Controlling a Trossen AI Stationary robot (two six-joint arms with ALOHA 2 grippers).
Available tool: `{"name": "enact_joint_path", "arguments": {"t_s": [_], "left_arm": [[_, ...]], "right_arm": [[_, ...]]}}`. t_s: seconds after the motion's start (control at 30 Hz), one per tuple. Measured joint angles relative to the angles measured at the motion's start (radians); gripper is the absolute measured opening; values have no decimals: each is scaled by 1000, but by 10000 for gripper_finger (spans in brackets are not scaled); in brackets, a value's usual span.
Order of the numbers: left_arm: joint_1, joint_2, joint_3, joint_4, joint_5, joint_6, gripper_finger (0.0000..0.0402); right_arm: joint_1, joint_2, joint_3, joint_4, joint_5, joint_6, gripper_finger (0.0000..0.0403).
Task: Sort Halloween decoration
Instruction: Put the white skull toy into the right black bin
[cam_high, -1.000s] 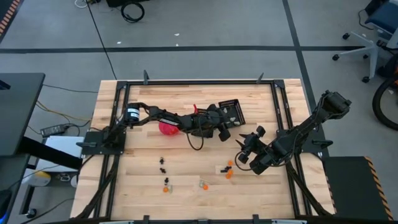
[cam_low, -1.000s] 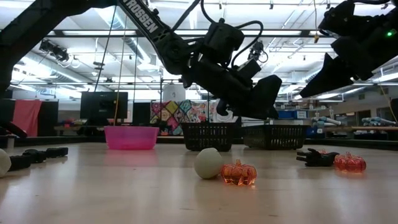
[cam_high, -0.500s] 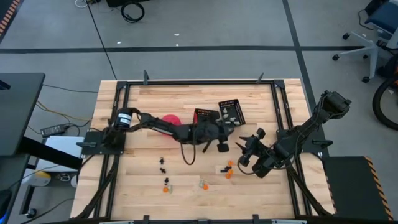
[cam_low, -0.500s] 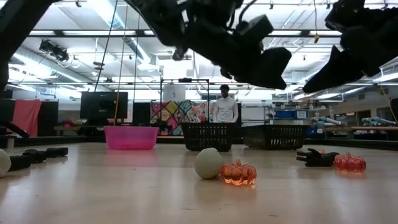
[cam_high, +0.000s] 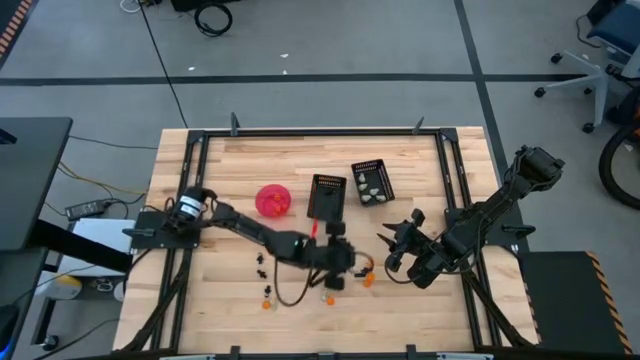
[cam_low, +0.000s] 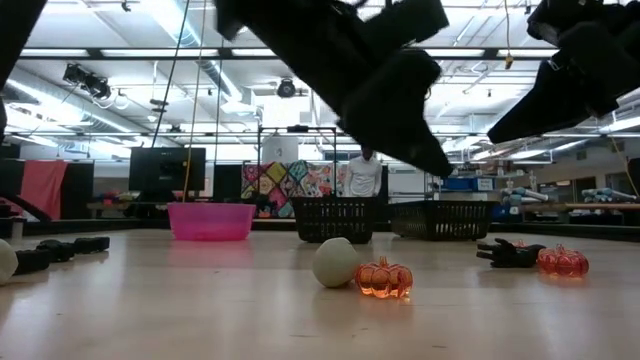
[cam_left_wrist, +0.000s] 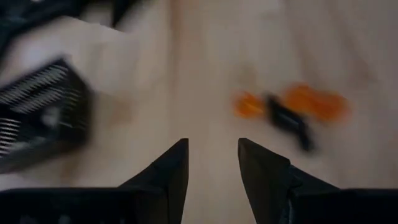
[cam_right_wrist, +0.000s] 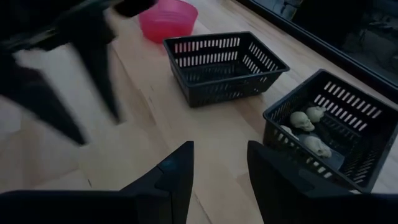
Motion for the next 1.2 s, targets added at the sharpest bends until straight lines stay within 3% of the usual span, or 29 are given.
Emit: {"name": "enact_joint_path", "arguments": {"t_s": [0.23, 0.3, 0.67, 0.83, 1.03, 1.2], "left_arm": [[-77, 0, 0, -136, 255, -181, 144], [-97, 0, 0, -157, 277, -220, 144], [-181, 0, 0, -191, 240, -328, 146], [-202, 0, 0, -217, 159, -328, 174], [-201, 0, 0, -237, 158, -335, 208], [-201, 16, 1, -229, 158, -336, 213]], "right_arm": [[-2, 0, 0, 23, 0, -23, 153], [-2, 0, 0, 24, 0, -23, 153], [-2, 0, 0, 43, -1, -23, 153], [-2, 0, 0, 48, -7, -23, 153], [-2, 0, 0, 50, -8, -23, 153], [-2, 0, 0, 50, -8, -23, 153]]}}
